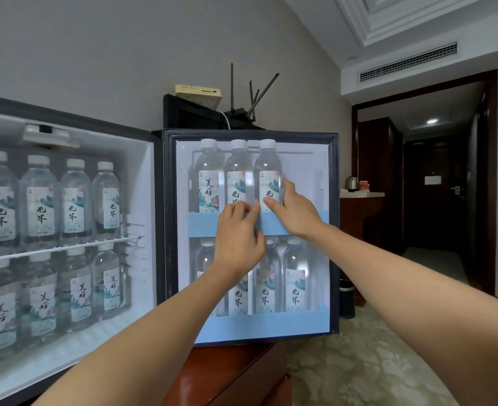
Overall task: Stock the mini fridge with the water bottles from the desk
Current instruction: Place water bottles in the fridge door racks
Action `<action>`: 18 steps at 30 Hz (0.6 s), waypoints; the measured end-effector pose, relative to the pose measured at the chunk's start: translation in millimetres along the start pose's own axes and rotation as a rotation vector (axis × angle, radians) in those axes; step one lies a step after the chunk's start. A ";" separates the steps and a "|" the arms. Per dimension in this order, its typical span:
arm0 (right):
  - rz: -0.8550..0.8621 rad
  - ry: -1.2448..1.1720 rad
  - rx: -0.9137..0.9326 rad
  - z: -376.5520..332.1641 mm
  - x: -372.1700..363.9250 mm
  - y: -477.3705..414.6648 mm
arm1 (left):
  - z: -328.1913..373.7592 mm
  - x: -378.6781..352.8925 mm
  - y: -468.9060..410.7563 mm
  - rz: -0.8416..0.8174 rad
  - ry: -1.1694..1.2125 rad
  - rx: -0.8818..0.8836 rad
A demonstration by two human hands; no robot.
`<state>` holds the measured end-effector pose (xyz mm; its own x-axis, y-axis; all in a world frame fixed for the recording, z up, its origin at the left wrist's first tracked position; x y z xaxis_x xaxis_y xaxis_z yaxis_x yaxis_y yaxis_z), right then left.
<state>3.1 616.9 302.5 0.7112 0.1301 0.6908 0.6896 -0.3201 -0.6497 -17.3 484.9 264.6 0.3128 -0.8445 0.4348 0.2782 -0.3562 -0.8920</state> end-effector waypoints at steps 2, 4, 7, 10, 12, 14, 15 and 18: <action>-0.002 0.003 0.000 0.0 -0.6 0.3 | 0.4 -0.6 0.8 -0.010 -0.007 0.004; 0.016 0.012 0.019 -2.3 -1.4 2.2 | 0.5 0.9 0.9 -0.016 -0.006 -0.006; 0.056 0.036 0.042 -6.3 -1.0 7.2 | 0.3 3.7 2.5 -0.023 0.005 -0.022; 0.092 0.061 0.046 -8.1 -2.8 12.1 | -0.9 4.6 7.0 -0.037 0.014 -0.041; 0.126 0.143 0.055 -8.4 -5.8 16.5 | -0.5 4.8 11.7 -0.052 0.012 -0.071; 0.166 0.250 0.049 -7.5 -9.9 23.0 | 0.4 5.3 17.0 -0.070 0.002 -0.104; 0.181 0.278 0.039 -6.2 -12.3 26.3 | 1.1 5.4 19.6 -0.081 -0.007 -0.117; 0.181 0.350 0.025 -2.6 -22.4 35.7 | 2.0 4.3 26.5 -0.131 -0.040 -0.134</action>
<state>11.4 600.1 264.6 0.7353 -0.2552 0.6278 0.5633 -0.2848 -0.7756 -6.8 472.6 243.1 0.3183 -0.7716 0.5508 0.1969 -0.5145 -0.8346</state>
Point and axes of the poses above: each hand's wrist, its own y-axis away from the middle knuckle, its own x-axis out of the back of the hand, z = x × y, the point moved 7 cm from there along -y, towards the middle knuckle, and after that the axes turned 9 degrees about y, right-handed, at the moved point
